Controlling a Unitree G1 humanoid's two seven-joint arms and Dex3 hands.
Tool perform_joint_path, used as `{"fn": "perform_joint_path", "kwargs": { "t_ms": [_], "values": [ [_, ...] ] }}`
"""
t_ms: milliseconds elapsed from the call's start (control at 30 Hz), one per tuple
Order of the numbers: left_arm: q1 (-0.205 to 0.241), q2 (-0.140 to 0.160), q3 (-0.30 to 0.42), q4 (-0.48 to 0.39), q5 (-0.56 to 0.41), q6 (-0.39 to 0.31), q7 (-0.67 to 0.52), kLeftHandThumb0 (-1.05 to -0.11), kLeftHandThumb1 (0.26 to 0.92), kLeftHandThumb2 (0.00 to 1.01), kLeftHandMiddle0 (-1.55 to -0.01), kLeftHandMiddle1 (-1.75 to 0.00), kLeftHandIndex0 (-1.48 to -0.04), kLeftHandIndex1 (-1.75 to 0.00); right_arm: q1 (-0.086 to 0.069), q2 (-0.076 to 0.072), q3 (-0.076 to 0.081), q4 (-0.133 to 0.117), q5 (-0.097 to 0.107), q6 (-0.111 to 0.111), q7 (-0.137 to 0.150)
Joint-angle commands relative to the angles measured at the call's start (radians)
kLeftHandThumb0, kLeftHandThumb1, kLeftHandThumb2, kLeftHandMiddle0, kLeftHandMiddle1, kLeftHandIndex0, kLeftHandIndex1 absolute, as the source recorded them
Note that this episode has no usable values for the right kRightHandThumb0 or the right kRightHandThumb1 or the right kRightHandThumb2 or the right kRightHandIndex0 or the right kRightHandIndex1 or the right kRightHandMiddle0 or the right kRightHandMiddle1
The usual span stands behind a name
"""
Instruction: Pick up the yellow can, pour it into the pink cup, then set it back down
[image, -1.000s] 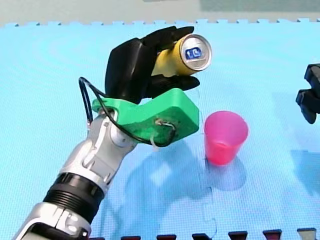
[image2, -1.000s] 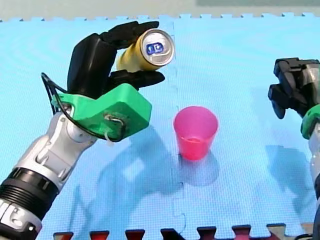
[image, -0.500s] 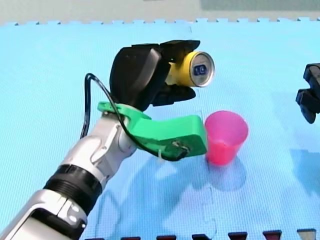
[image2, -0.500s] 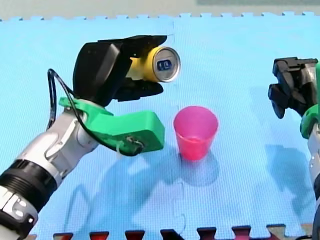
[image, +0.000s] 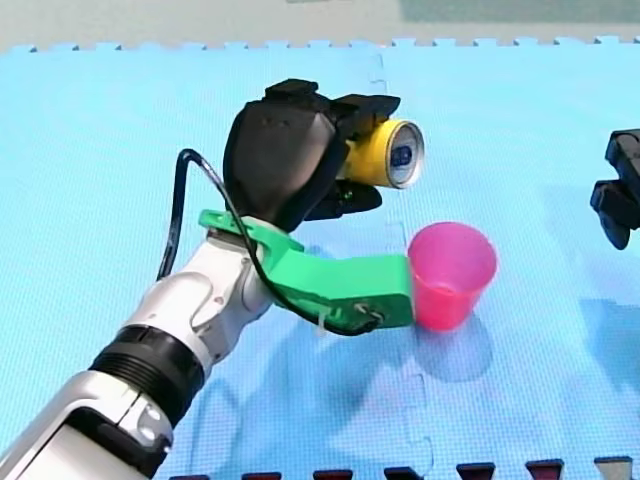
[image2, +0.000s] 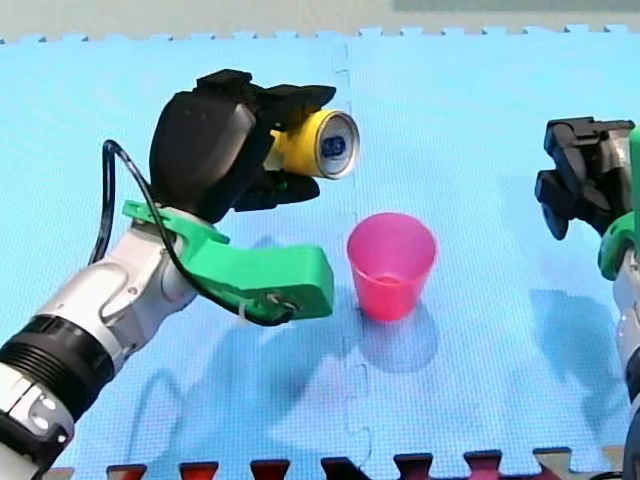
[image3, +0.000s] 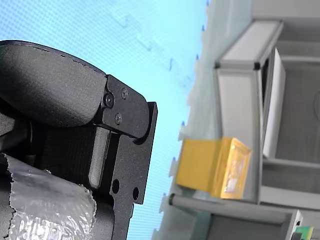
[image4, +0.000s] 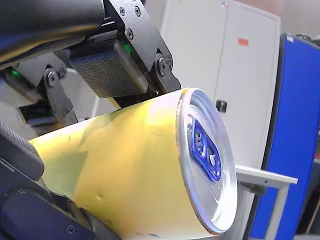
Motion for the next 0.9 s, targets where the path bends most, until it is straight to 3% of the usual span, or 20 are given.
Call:
{"fn": "perform_joint_path", "kwargs": {
  "t_ms": [0,567,867],
  "values": [
    [-0.016,0.004,-0.007,0.007,0.003,0.003,0.016,-0.384,0.838,0.00,-0.91,-1.22,-1.26,0.00,0.001,0.000,-0.002,0.000,0.003,-0.004,-0.001],
    [-0.028,-0.008,-0.062,-0.024,0.035,0.024,0.032,-0.348,0.857,0.00,-0.88,-1.24,-1.26,0.00,-0.002,0.003,-0.007,0.004,0.003,0.000,-0.002],
    [-0.051,-0.006,-0.103,-0.010,0.083,0.030,0.082,-0.310,0.855,0.00,-0.88,-1.22,-1.27,-0.01,-0.006,0.000,0.004,0.000,-0.005,0.002,-0.011]
  ]
}}
